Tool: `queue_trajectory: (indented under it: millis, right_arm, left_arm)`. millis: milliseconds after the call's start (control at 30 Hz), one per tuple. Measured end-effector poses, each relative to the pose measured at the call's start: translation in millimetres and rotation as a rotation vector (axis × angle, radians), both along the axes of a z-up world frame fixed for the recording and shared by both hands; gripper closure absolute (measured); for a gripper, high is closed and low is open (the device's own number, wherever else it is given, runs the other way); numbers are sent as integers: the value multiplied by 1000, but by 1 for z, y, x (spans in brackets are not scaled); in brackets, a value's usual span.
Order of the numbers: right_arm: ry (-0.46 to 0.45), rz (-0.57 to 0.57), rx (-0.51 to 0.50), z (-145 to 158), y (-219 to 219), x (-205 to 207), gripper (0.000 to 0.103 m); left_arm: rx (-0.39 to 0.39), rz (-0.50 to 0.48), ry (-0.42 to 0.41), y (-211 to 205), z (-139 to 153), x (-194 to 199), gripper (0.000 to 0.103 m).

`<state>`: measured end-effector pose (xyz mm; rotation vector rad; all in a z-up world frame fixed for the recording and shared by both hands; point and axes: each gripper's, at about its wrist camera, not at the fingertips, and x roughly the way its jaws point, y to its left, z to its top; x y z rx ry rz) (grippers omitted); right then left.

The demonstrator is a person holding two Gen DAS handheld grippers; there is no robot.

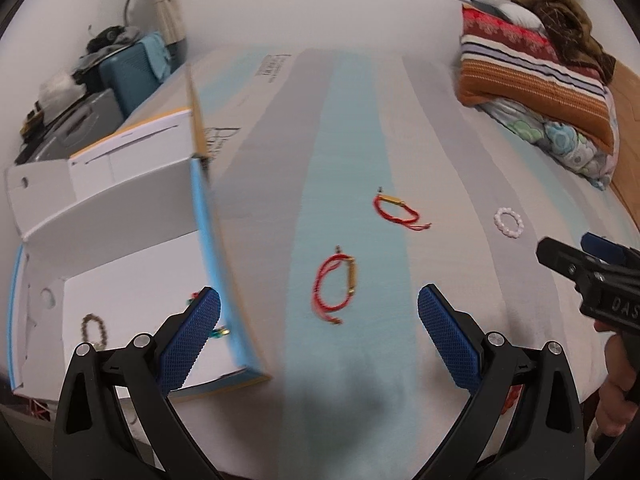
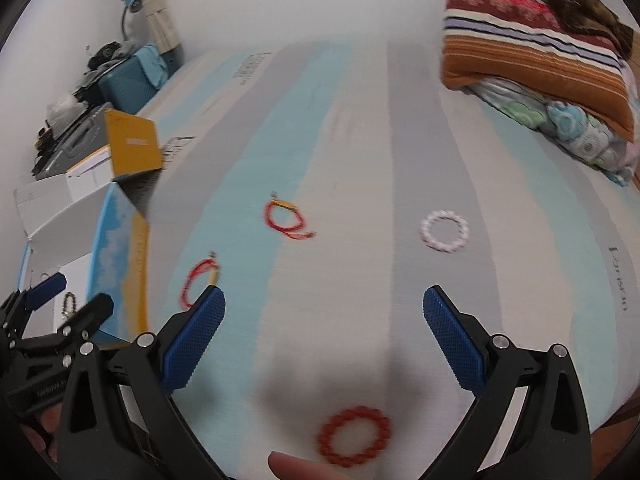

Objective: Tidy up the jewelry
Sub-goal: 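Move both open tools back over the bracelets on the bed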

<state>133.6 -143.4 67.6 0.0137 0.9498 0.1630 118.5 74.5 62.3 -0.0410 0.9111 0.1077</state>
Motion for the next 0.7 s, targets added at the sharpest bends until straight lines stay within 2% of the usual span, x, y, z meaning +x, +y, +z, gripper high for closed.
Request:
queue_trajectory:
  millis: [167,333,467,533,700]
  right_arm:
    - [38,-27,-14,-17,-28,-2,7]
    - [93,-41,-26,-48,-45,-13,7]
    - [141,-32,-46,-76,-48,-25,8]
    - [164,-33,-48,-89,-49,-32,8]
    - [209,-13,-39,-116,-45,-50,8]
  left_arm:
    - [-11,-36,27,-23,-19,21,6]
    - [-18,-54,70,-39,-46,40,6]
    - [-15,-48,101,-42,-70,52,6]
    - [28,-38,116,-44,-83,58,6]
    - [-1,-30,142,-36,-107,71,8]
